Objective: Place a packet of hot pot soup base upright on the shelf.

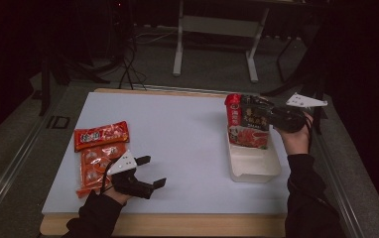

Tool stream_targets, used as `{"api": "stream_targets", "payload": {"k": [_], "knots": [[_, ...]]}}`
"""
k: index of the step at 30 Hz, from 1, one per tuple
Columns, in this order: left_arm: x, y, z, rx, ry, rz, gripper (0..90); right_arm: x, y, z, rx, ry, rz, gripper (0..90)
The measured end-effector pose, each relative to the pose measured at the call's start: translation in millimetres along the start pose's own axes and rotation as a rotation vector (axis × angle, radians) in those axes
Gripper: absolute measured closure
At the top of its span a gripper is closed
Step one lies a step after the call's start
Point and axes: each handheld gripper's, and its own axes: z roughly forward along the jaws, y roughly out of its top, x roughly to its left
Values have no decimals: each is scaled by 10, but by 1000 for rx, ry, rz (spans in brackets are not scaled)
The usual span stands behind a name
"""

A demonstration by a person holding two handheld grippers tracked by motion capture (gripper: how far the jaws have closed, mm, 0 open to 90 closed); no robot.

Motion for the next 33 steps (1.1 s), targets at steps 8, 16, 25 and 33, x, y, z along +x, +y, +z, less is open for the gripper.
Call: {"api": "stream_targets", "payload": {"k": [8,16,25,33], "knots": [[11,-17,13,12,-11,-13,18,-31,-50,-37,-21,2,19,739],[21,-22,15,12,-13,-25,18,-31,-98,-24,-4,12,35,728],[28,-26,19,2,-21,-42,18,-33,-169,-50,34,-10,75,605],[28,-28,30,5,-27,-49,18,55,3,-236,-18,-58,114,448]]}}
